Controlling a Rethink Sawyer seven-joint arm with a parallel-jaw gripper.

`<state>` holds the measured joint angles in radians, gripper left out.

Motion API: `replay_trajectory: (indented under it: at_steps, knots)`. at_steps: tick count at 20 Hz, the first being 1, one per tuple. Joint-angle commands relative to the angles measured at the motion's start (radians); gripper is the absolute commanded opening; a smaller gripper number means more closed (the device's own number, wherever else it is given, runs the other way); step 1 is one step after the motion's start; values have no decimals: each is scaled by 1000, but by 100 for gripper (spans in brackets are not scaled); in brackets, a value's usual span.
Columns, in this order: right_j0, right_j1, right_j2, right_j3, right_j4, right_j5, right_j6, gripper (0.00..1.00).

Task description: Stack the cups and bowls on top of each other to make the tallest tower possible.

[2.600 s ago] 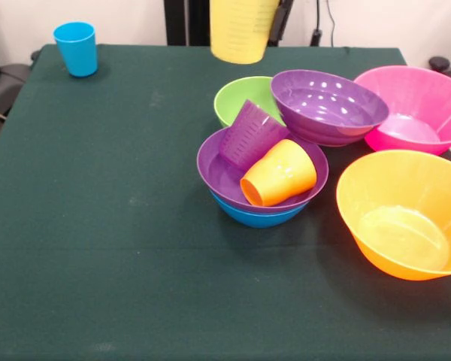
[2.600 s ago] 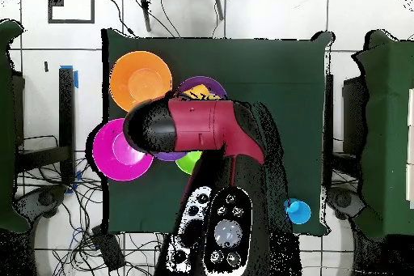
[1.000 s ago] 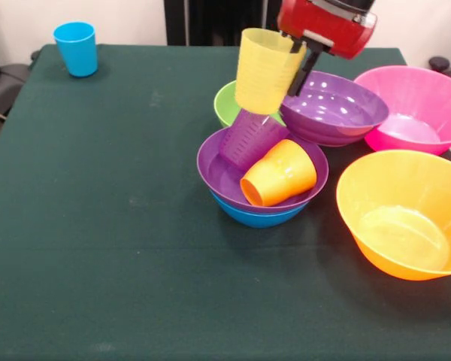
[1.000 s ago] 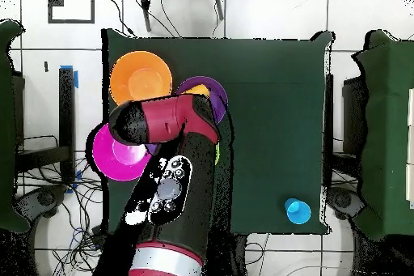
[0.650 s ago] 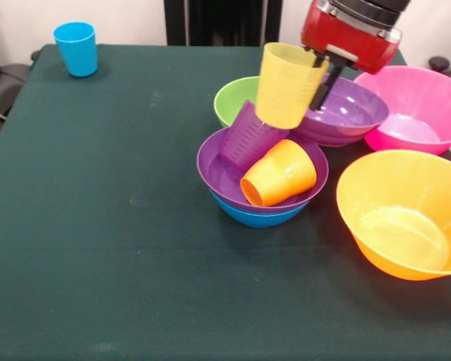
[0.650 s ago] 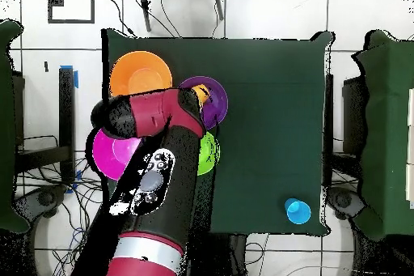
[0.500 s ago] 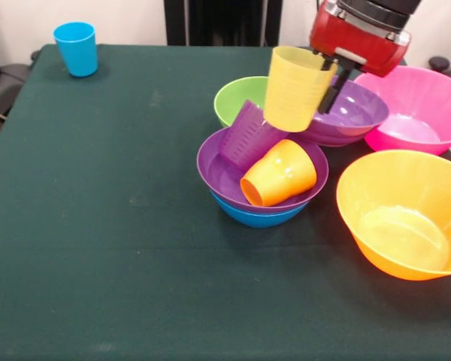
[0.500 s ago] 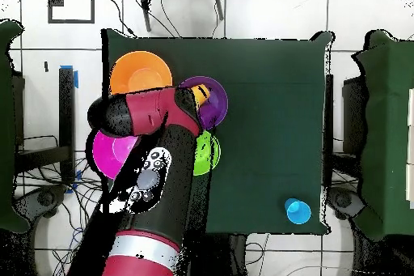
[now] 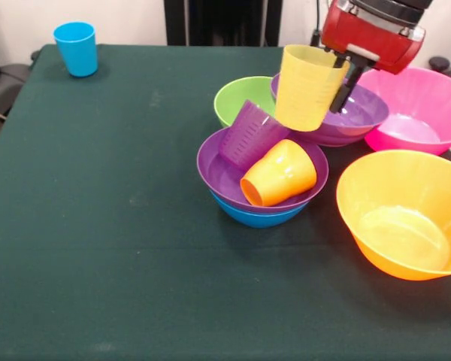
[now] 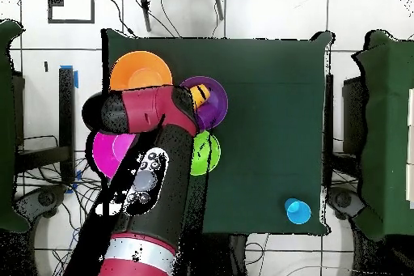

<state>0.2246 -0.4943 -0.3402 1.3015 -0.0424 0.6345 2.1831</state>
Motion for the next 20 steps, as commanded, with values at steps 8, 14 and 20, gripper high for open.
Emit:
replay_trajectory:
  at_steps: [8, 14, 20]
  knots:
    - [-19, -147, 64, 164, 38, 35, 79, 0]
    - [-19, -111, 62, 183, 22, -27, 107, 0]
    - [-32, -99, 69, 182, 28, -31, 108, 0]
